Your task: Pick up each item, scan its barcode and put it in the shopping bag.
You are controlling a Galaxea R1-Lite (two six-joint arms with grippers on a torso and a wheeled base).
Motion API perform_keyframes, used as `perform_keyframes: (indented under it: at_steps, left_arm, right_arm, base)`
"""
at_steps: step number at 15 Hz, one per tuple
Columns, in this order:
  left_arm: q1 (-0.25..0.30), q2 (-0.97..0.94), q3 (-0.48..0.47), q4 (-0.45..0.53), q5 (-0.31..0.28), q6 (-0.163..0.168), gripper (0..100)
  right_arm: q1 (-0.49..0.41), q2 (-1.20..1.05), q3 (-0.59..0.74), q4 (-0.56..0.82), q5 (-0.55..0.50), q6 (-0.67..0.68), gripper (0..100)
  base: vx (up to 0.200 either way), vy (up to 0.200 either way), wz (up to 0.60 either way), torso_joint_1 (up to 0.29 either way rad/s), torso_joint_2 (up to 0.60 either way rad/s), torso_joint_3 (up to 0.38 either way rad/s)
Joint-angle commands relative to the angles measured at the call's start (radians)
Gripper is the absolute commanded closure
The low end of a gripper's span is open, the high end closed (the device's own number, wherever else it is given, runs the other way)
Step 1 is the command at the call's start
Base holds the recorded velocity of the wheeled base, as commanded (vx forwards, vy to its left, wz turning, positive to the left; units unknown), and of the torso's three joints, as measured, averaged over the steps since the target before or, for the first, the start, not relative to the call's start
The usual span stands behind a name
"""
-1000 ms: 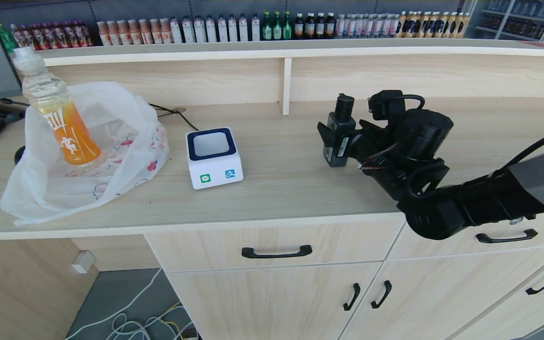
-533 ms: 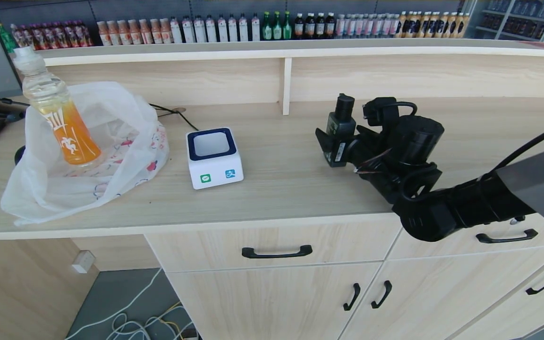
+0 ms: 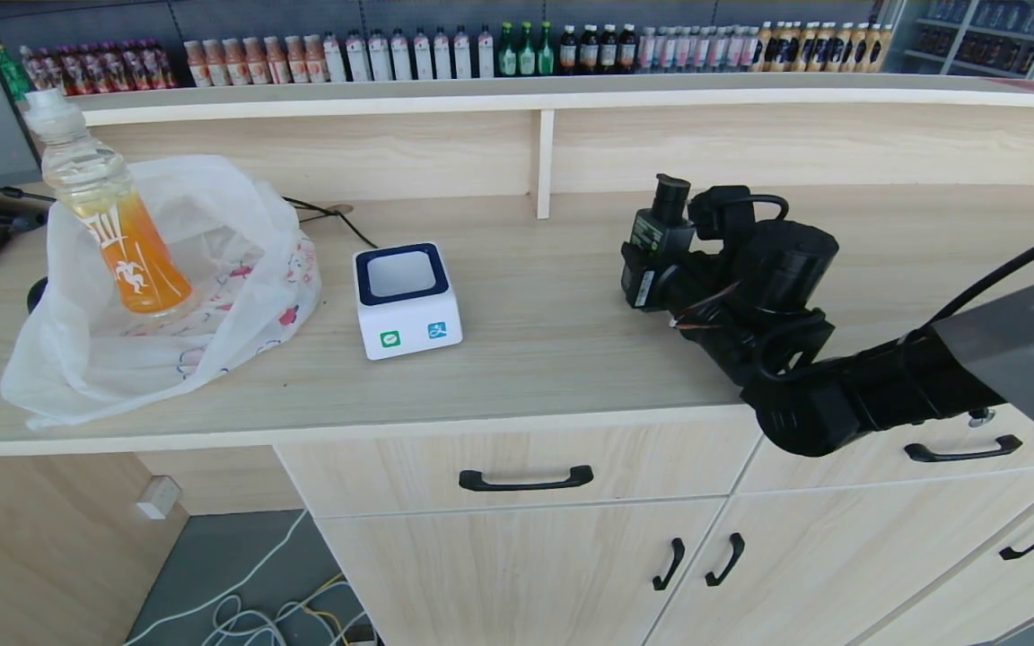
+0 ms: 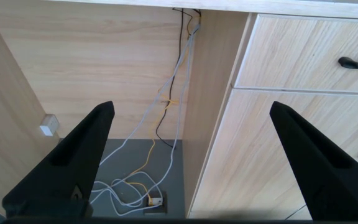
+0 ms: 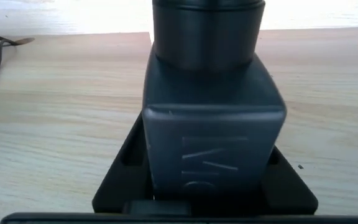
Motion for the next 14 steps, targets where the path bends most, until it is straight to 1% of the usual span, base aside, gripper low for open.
perform_keyframes:
  at_steps: [1, 5, 8, 11, 14]
  left_arm:
    - [0.0, 0.0, 0.0, 0.0, 0.0, 0.0, 0]
    - [0.0, 0.0, 0.0, 0.0, 0.0, 0.0, 0]
    - [0.0, 0.0, 0.0, 0.0, 0.0, 0.0, 0]
    - [0.0, 0.0, 0.0, 0.0, 0.0, 0.0, 0]
    - [0.0, 0.0, 0.0, 0.0, 0.0, 0.0, 0]
  right_arm:
    - [0.0, -0.001, 0.001, -0.002, 0.004, 0.002, 100]
    - [0.003, -0.012, 0.003, -0.003, 0.004, 0.018, 100]
    - [0.008, -0.015, 0.001, -0.046, 0.007, 0.015, 100]
    - [0.017, -0.059, 0.01, -0.068, 0.007, 0.015, 100]
    - [0.019, -0.13, 0.055, -0.066, 0.007, 0.015, 100]
  base:
    - [0.0, 0.0, 0.0, 0.0, 0.0, 0.0]
    - [0.0, 0.0, 0.0, 0.0, 0.0, 0.0]
    - [0.0, 0.0, 0.0, 0.0, 0.0, 0.0]
    - [0.0, 0.0, 0.0, 0.0, 0.0, 0.0]
    - [0.0, 0.0, 0.0, 0.0, 0.0, 0.0]
